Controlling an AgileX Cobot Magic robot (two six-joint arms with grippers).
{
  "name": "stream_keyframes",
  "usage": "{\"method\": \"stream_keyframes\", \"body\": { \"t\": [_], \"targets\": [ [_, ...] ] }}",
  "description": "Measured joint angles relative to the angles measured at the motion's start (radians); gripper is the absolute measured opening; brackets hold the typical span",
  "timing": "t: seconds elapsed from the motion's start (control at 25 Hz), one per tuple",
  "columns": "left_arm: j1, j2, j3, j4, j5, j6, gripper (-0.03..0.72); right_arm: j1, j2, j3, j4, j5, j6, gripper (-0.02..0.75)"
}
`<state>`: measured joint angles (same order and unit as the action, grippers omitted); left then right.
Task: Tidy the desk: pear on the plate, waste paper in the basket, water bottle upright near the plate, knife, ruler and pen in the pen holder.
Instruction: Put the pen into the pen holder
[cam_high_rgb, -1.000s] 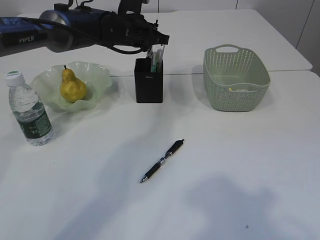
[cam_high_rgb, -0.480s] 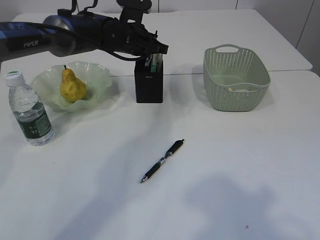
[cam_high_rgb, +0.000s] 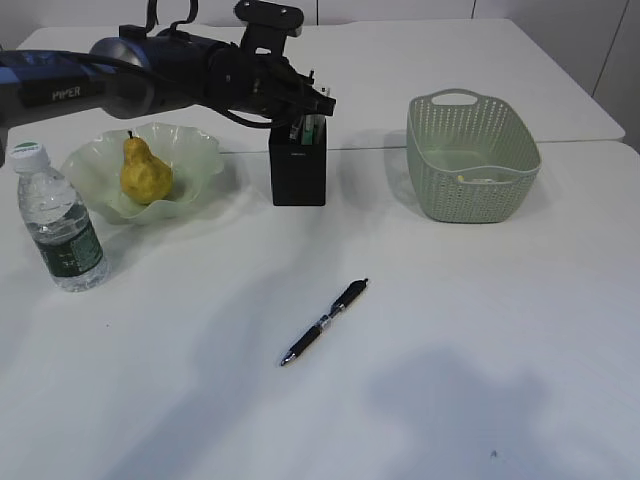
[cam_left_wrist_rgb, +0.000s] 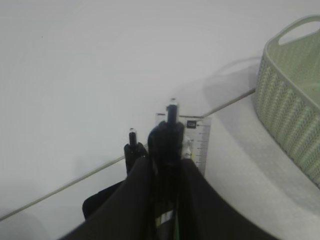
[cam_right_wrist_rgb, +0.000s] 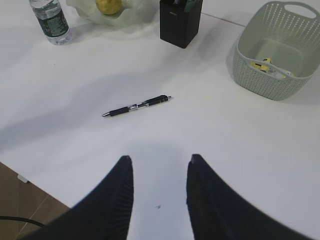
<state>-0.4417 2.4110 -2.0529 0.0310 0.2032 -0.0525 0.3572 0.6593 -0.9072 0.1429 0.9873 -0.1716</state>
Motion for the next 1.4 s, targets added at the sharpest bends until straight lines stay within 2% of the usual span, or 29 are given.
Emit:
{"method": "stream_keyframes", "body": {
  "t": [0.16,0.36,0.48,1.0,1.4],
  "targets": [
    [0.0,0.002,0.0,-0.002,0.016,0.0,0.136,0.0,0.0,0.0,0.0,-0.001,0.0,0.298],
    [0.001,0.002,0.0,-0.004,0.029,0.0,0.26,0.0,0.0,0.0,0.0,-0.001,0.0,0.298],
    [0.001,0.002,0.0,-0.005,0.044,0.0,0.289,0.0,0.0,0.0,0.0,-0.001,0.0,0.298],
    [0.002,-0.073,0.0,-0.006,0.163,0.0,0.296,0.0,0.0,0.0,0.0,-0.001,0.0,0.298],
    [-0.002,-0.16,0.0,-0.006,0.409,0.03,0.296,0.0,0.0,0.0,0.002,-0.028,-0.002,0.298]
  ]
}}
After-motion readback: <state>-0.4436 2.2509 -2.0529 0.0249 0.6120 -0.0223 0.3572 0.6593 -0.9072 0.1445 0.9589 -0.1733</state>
